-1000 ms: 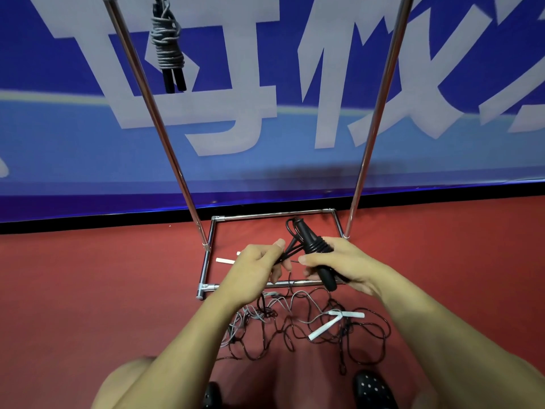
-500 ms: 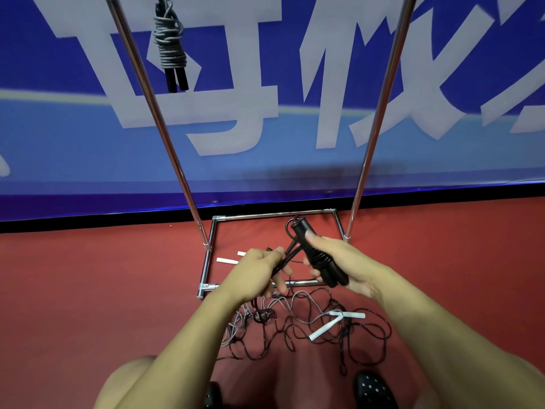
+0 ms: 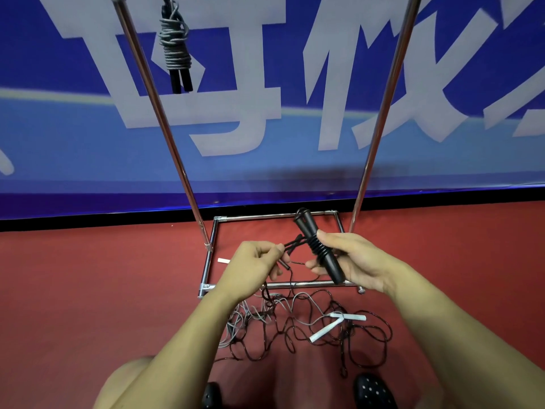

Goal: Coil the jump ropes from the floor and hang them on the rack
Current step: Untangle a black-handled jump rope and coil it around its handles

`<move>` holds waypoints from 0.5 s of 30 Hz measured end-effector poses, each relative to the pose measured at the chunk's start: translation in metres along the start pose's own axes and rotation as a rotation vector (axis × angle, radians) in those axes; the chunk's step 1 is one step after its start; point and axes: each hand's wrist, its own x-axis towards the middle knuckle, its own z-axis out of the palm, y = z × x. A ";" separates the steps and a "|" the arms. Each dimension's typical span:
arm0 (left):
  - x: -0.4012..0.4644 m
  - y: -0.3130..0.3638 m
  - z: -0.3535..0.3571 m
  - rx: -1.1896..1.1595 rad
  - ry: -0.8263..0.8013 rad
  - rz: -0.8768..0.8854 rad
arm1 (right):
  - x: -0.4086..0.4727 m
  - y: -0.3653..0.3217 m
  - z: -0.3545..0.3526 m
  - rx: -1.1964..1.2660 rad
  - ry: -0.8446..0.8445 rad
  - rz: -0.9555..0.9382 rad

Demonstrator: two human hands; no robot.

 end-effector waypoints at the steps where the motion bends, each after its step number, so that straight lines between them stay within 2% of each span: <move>1: 0.000 -0.001 0.001 -0.001 -0.009 0.014 | 0.000 0.001 0.000 -0.028 0.004 -0.011; 8: -0.001 -0.003 0.007 -0.029 -0.067 0.068 | -0.002 0.007 0.007 -0.163 0.059 -0.032; 12: 0.000 -0.004 0.009 -0.021 -0.077 0.079 | -0.002 0.011 0.010 -0.200 0.017 0.020; 15: 0.000 -0.005 0.009 -0.011 -0.065 0.085 | -0.001 0.012 0.009 -0.237 0.010 -0.012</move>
